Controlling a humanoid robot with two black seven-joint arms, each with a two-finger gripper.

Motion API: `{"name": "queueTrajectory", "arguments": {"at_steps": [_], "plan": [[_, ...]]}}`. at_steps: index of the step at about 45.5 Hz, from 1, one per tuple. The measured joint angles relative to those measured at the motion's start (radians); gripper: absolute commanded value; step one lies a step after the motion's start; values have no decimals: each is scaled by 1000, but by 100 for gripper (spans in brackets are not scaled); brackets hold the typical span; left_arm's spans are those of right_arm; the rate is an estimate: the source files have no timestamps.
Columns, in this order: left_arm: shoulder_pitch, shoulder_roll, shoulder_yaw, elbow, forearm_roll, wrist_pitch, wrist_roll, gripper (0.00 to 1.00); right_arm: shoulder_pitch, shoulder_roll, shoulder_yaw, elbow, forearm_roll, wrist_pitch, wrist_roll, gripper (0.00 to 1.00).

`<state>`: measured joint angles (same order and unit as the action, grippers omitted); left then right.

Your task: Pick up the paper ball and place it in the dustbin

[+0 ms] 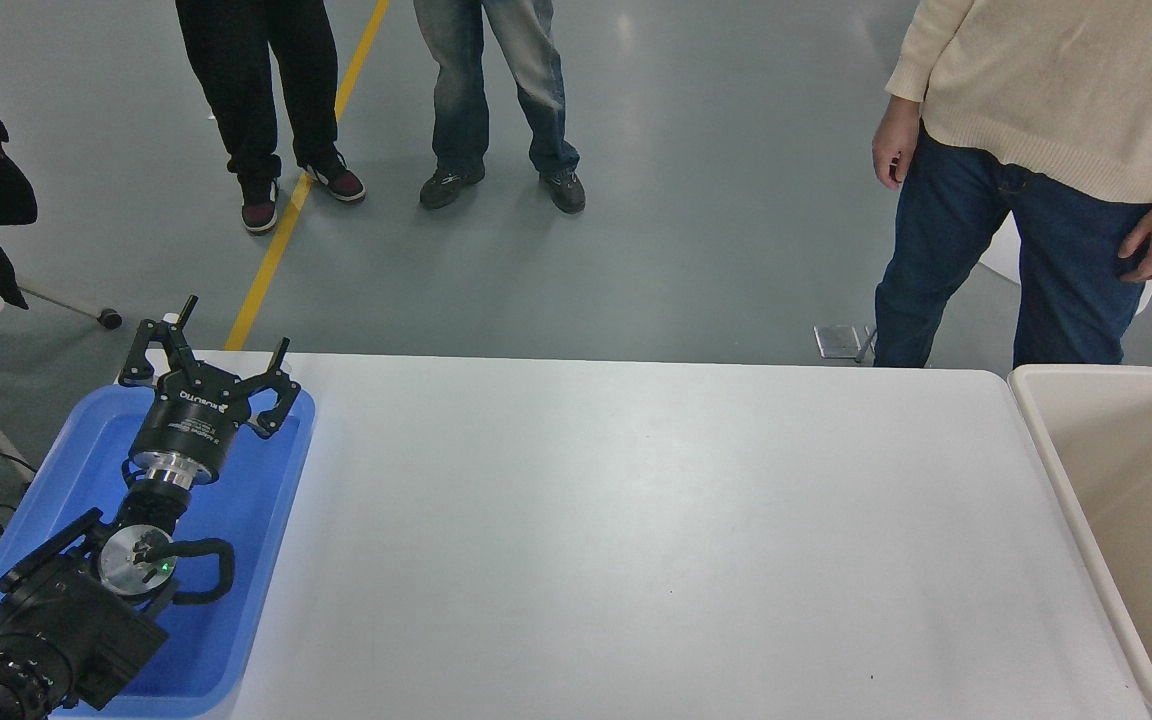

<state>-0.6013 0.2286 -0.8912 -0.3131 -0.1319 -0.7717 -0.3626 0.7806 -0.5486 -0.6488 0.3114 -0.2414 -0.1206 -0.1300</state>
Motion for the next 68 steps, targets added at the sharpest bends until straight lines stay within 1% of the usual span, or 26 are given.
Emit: {"name": "queueTrajectory", "arguments": {"at_steps": [1,2,4,5,15,33,41,46,56,68], "plan": [[0,0,0,0,0,0,0,100,-1,0,3,-2,0,-10,0,69],[0,0,0,0,0,0,0,100,-1,0,6,-4,0,-17,0,74],[0,0,0,0,0,0,0,100,-2,0,10,-7,0,-34,0,94],[0,0,0,0,0,0,0,100,-2,-1,11,-8,0,-39,0,100],[0,0,0,0,0,0,0,100,0,-5,21,-12,0,-73,0,100],[-1,0,0,0,0,0,0,100,9,-10,30,1,1,-82,2,100],[-1,0,0,0,0,0,1,100,12,-10,98,6,-3,-82,6,100],[-1,0,0,0,0,0,1,100,7,-10,207,7,-5,-82,7,100],[-1,0,0,0,0,0,1,100,-14,-29,554,6,-10,-71,9,100],[0,0,0,0,0,0,0,100,-62,-53,972,87,-8,0,10,100]]}}
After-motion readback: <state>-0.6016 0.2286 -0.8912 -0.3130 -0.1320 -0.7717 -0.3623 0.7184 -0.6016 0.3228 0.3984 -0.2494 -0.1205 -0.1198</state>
